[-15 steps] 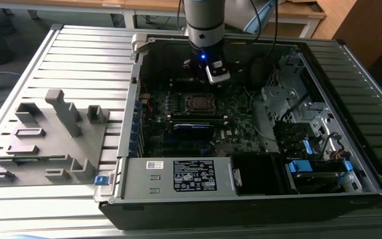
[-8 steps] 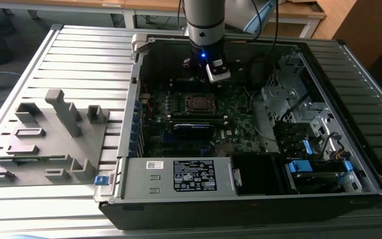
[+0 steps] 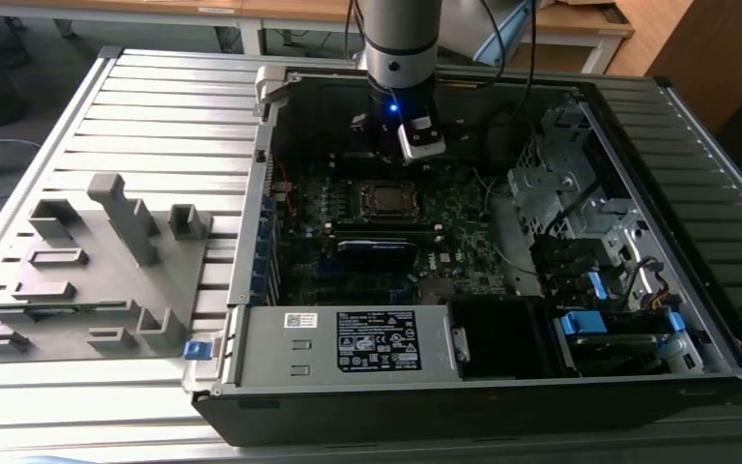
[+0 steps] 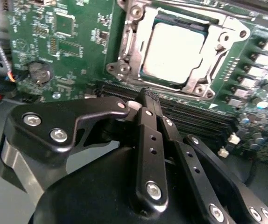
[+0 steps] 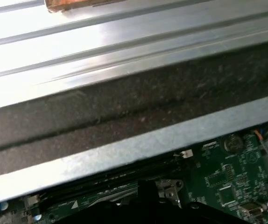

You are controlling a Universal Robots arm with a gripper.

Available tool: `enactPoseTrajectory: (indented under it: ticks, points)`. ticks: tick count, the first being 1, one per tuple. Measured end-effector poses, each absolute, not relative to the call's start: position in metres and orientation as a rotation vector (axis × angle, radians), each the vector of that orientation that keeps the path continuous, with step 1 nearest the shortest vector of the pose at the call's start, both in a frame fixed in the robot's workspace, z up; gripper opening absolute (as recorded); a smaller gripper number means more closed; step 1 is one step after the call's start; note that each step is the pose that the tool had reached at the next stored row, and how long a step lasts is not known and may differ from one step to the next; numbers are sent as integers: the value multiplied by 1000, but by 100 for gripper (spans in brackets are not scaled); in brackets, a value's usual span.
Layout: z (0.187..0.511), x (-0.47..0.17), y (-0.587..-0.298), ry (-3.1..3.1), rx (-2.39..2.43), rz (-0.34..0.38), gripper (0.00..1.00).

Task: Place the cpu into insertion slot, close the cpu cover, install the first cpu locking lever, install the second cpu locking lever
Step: 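Install the first cpu locking lever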

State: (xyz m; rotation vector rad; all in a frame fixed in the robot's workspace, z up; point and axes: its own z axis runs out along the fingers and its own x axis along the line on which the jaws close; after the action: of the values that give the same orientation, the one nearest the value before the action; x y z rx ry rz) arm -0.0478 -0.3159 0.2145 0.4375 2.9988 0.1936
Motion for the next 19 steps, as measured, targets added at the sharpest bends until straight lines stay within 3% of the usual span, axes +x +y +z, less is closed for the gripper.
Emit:
enactPoseTrajectory:
  ticks: [7,13,19]
  points:
    - [214,-48,-316,3002,433,167,11]
    - [214,-48,-316,3023,382,29,11]
    - [214,-48,-316,3028,347,25,11]
